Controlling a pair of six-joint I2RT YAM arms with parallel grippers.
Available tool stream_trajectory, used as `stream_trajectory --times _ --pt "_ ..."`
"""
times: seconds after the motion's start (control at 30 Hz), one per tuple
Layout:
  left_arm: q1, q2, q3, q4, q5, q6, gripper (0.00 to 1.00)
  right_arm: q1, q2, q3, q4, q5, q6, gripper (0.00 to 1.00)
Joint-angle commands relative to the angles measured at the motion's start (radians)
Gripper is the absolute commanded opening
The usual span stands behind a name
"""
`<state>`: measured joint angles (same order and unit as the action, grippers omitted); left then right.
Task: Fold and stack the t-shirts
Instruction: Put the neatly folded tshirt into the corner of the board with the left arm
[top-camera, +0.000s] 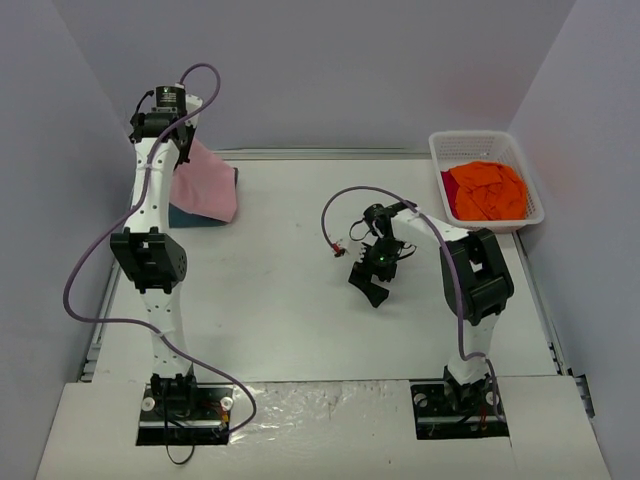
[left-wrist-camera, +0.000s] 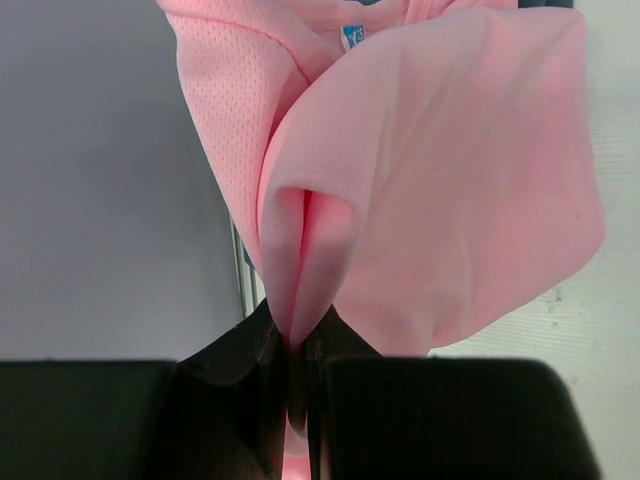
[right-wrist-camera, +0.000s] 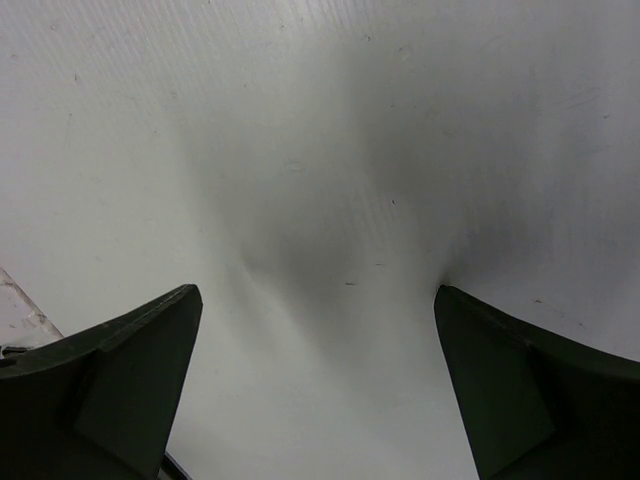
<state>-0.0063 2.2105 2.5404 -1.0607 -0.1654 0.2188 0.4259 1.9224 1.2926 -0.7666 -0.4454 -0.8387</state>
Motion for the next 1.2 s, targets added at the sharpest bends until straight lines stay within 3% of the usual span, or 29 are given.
stream_trajectory --times 0.0,0.63,0.8,0.9,0.97,1.17 --pt "0.011 -0.048 -0.032 0.063 -0.051 0.053 0.02 -0.003 0.058 -0.013 -0.039 0.016 0.004 1.0" --pt "0.062 0.043 -0.104 0.195 -0.095 0.123 0.02 -0.007 0.155 0.001 -0.065 0.043 0.018 1.0" --pt "0.062 0.014 -0.274 0.387 -0.201 0.16 0.32 -0.009 0.168 0.001 -0.072 0.048 0.02 1.0" --pt "0.062 -0.003 -0.396 0.537 -0.284 0.191 0.43 -0.009 0.178 0.001 -0.074 0.048 0.02 1.0" --pt "0.06 -0.002 -0.416 0.591 -0.33 0.209 0.48 -0.009 0.181 -0.001 -0.076 0.045 0.02 1.0" --pt "0.042 -0.089 -0.456 0.689 -0.431 0.28 0.5 -0.009 0.175 -0.004 -0.085 0.036 0.009 1.0"
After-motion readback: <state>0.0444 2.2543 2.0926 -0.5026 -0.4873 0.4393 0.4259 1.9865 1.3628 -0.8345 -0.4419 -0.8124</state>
